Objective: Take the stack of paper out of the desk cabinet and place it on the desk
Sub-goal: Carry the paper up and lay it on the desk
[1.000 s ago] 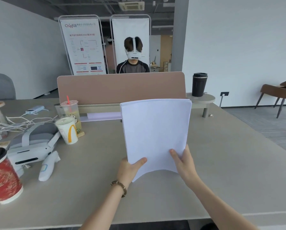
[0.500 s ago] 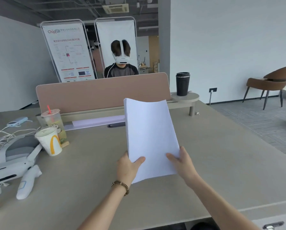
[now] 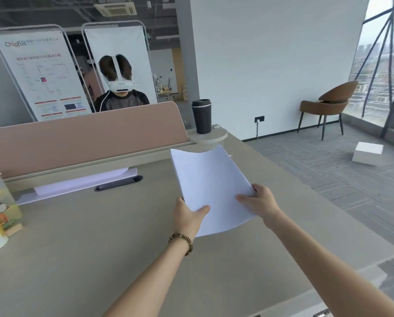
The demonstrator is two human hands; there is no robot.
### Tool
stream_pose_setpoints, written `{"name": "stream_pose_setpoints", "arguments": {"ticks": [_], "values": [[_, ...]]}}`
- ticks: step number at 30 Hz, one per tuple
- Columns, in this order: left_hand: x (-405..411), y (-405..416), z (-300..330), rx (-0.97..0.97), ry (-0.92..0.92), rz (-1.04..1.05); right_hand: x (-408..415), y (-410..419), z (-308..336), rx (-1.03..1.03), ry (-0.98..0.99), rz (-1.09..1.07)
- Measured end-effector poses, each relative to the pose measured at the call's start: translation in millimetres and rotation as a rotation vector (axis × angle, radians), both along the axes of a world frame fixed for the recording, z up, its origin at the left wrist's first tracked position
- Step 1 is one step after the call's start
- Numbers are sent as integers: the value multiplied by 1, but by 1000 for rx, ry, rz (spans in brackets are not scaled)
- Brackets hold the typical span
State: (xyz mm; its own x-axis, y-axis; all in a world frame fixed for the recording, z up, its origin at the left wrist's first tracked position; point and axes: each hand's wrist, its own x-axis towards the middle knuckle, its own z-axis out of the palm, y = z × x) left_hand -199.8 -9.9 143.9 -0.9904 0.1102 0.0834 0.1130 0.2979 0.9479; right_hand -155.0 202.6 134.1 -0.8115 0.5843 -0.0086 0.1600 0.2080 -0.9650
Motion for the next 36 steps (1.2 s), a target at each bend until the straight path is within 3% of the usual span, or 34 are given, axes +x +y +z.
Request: {"name": "stream_pose_setpoints", "arguments": {"ticks": [14,24,36], "values": [[-33,101,-17,-163,-68,-14,-21,96,-18,96,-45,-22],[-62,131,-31,-222,-91,-19,-40,122,-24,329,-224,-29],[-88,125,-44,-798,121,-51,-45,132,-30,668,-442,-2]]}}
